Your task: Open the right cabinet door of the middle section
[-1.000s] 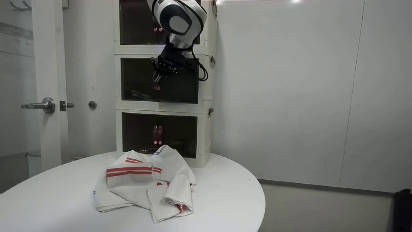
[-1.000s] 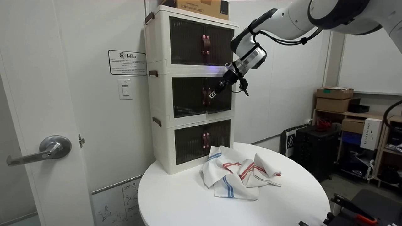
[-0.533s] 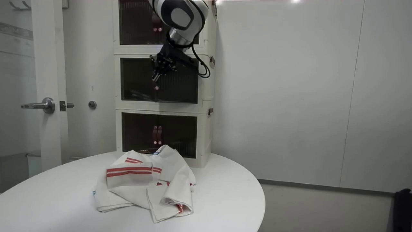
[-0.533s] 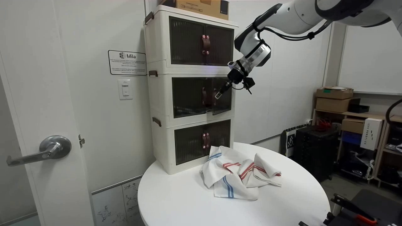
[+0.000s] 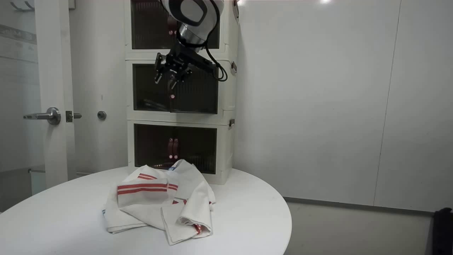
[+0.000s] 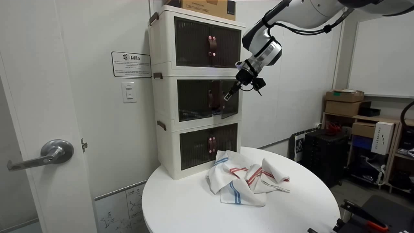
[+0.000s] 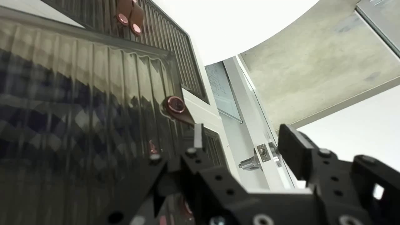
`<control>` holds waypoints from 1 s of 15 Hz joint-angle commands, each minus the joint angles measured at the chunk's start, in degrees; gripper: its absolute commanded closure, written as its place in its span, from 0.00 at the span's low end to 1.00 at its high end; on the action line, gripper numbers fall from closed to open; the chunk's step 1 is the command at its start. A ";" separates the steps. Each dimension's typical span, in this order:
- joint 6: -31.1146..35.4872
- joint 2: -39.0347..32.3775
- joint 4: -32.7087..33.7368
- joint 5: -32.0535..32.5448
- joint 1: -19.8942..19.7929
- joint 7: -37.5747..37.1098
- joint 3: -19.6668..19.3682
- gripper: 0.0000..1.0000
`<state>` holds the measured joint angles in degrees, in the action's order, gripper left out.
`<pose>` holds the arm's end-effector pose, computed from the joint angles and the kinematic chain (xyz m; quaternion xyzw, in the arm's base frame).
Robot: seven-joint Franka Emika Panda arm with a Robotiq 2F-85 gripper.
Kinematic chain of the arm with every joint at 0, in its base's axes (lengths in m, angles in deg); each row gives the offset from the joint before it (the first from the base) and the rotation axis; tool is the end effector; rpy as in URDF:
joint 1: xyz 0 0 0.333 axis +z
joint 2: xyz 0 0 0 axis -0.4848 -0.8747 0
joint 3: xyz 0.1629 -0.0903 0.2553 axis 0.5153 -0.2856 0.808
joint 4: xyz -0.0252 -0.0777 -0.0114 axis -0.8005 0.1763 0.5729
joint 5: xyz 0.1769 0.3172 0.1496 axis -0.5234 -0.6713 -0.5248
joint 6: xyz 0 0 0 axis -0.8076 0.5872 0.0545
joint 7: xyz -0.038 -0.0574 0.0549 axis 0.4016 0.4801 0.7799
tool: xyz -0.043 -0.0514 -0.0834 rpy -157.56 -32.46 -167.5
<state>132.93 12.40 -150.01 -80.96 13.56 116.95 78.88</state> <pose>0.6723 -0.1156 0.4177 -0.8523 -0.3985 -0.2445 0.2347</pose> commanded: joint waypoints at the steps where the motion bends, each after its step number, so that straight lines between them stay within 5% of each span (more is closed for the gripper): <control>1: 0.66 4.84 -4.88 1.36 2.30 -2.34 -1.15 0.08; 3: 2.45 5.80 -5.71 1.89 2.92 -4.35 -1.72 0.00; 9: 11.00 8.71 -7.86 7.81 5.88 -17.49 -3.60 0.00; 15: 11.02 12.54 -7.50 27.95 8.83 -42.09 -5.24 0.00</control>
<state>143.64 21.79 -155.90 -61.36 20.31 85.10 75.12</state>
